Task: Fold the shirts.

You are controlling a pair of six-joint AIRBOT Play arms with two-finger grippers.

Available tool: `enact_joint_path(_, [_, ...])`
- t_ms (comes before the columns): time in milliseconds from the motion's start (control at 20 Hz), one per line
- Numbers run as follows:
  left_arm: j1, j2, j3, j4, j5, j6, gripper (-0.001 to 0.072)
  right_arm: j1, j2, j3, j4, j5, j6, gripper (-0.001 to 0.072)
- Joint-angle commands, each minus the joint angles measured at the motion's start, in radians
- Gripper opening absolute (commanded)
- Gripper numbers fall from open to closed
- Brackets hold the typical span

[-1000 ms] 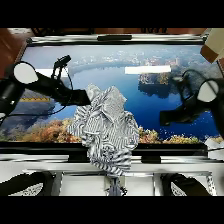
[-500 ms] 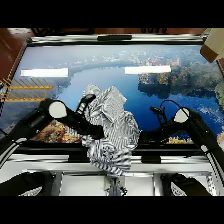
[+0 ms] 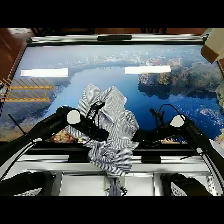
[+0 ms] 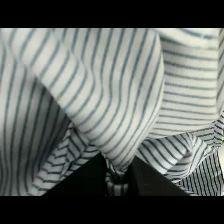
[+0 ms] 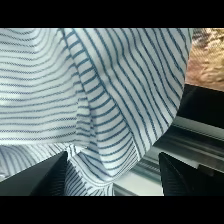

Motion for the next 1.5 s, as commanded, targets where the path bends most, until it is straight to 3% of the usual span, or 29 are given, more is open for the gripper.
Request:
enact_joint_path(0, [-0.002,-0.005,-0.001,0.0,0.017,0.001,0.0077,0.039,-0.066,-0.004,0.032,-0.029,-0.01,0.0618])
enact_joint_path(100, [-0.002,-0.005,0.0,0.0,0.017,0.004,0.0059,0.104,-0.102,-0.004,0.032,-0.063,-0.016,0.017])
enact_joint_path(150, [-0.002,-0.002,0.002,0.001,0.017,0.004,0.0059,0.126,-0.107,-0.003,0.034,-0.078,-0.016,0.0068])
enact_joint_path(350, [0.013,0.029,0.127,0.068,0.014,0.005,0.0059,0.082,-0.056,0.115,-0.045,-0.039,-0.055,0.0069])
enact_joint_path(450, [0.041,0.055,0.267,0.1,0.014,0.005,0.0059,0.016,0.008,0.277,-0.137,-0.026,-0.068,0.0068])
enact_joint_path(550, [0.071,0.077,0.463,0.103,0.018,0.037,0.0059,-0.052,0.077,0.49,-0.177,-0.05,-0.153,0.0068])
enact_joint_path(700, [0.08,0.104,0.798,0.102,0.087,0.1,0.0059,-0.092,0.156,0.84,-0.178,-0.178,-0.267,0.0068])
enact_joint_path(850, [0.077,0.123,1.06,0.102,0.232,0.106,0.0059,-0.09,0.181,1.129,-0.105,-0.354,-0.268,0.0068])
enact_joint_path(950, [0.077,0.166,1.106,0.101,0.341,0.106,0.0059,-0.09,0.181,1.26,0.004,-0.412,-0.269,0.0068])
enact_joint_path(1100, [0.077,0.253,1.057,0.102,0.365,0.106,0.0059,-0.09,0.181,1.347,0.165,-0.364,-0.27,0.0069])
enact_joint_path(1200, [0.077,0.293,1.023,0.103,0.364,0.116,0.0059,-0.09,0.183,1.353,0.184,-0.308,-0.269,0.0068])
enact_joint_path(1300, [0.077,0.307,1.017,0.141,0.364,0.159,0.0059,-0.09,0.174,1.352,0.121,-0.226,-0.248,0.0068])
enact_joint_path(1450, [0.08,0.294,0.996,0.285,0.327,0.158,0.0059,-0.09,0.127,1.352,-0.052,-0.027,-0.097,0.0069])
